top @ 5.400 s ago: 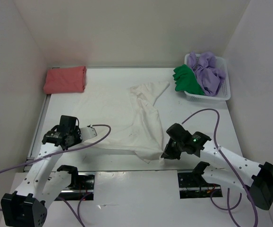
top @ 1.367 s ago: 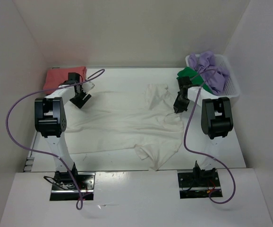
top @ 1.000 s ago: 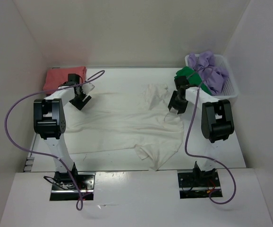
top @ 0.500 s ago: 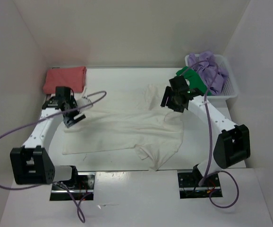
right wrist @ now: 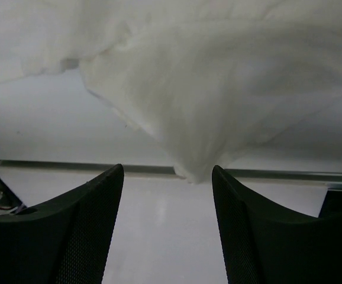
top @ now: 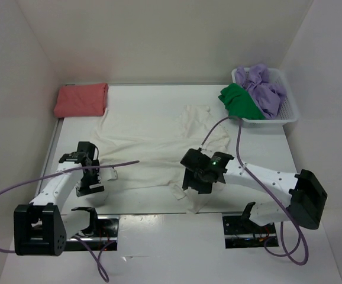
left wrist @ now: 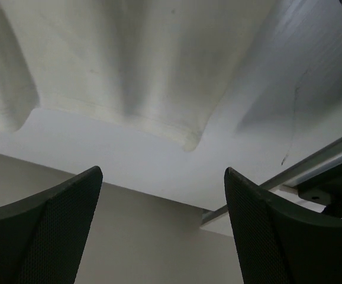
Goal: Fold and stack the t-shirts
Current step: Grap the side of the flattened tshirt closest away from the robot with both arms
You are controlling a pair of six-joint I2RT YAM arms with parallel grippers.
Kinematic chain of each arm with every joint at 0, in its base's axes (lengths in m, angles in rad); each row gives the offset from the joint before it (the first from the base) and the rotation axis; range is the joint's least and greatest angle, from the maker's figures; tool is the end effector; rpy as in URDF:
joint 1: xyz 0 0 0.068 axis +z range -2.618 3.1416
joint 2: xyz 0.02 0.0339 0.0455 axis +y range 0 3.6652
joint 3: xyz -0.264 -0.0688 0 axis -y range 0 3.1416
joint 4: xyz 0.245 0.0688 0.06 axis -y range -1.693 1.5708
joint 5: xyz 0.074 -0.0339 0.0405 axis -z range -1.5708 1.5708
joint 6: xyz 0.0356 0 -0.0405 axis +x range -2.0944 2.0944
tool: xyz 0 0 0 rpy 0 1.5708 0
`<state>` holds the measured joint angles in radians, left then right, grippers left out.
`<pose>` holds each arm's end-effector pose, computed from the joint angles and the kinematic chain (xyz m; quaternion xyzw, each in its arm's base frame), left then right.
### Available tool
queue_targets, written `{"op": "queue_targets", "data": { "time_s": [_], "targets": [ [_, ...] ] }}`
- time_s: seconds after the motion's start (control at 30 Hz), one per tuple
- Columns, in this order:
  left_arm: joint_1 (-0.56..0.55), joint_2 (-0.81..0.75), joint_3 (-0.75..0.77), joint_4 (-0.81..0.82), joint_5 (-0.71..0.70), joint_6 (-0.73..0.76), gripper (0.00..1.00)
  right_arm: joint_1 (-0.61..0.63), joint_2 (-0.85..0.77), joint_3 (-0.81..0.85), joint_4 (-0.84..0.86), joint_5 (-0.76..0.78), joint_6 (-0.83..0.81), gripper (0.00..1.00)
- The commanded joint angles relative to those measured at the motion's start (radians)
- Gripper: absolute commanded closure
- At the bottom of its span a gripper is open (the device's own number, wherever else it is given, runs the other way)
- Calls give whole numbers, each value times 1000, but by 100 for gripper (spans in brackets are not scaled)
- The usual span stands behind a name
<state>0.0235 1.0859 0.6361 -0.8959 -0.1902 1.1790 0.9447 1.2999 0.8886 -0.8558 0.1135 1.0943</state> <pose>0.1678 0.0107 0.1884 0.5313 0.8345 0.1411 0.0388 0.1384 0.1845 0.2206 0.0823 0.9835 0.0993 0.1269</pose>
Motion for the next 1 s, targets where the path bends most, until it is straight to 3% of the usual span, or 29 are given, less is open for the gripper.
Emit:
{"op": "queue_targets", "data": {
  "time_s": [0.0, 0.17, 0.27, 0.3, 0.33, 0.53, 0.6, 0.7, 0.8, 0.9, 0.93, 0.97],
  "targets": [
    [-11, 52, -42, 113, -27, 22, 10, 90, -18, -7, -20, -2, 162, 33],
    [-11, 161, -29, 204, -19, -37, 10, 216, 56, 9, -32, -23, 229, 31],
    [-11, 244, 16, 216, 12, -82, 19, 246, 102, -19, -22, -60, 251, 31],
    [-11, 259, 16, 216, 21, -93, 25, 259, 102, -19, -22, -60, 266, 31],
    [-11, 272, 29, 216, 21, -105, 43, 259, 111, -28, -22, -60, 277, 31],
    [-11, 304, 30, 216, 50, -128, 78, 250, 102, -86, 20, -28, 303, 31],
    [-11, 304, 30, 216, 51, -157, 96, 241, 117, -106, 81, -37, 303, 31],
    [-11, 304, 40, 216, 51, -173, 100, 241, 174, -106, 110, -26, 294, 32],
    [-11, 260, 50, 194, 51, -196, 100, 230, 199, -106, 121, 6, 306, 47],
    [-11, 186, 60, 154, 41, -196, 100, 221, 161, -129, 97, 49, 360, 83],
    [-11, 139, 60, 141, 41, -196, 100, 221, 141, -129, 59, 61, 372, 100],
    [-11, 112, 60, 129, 29, -184, 100, 221, 119, -129, 32, 72, 383, 100]
  ]
}}
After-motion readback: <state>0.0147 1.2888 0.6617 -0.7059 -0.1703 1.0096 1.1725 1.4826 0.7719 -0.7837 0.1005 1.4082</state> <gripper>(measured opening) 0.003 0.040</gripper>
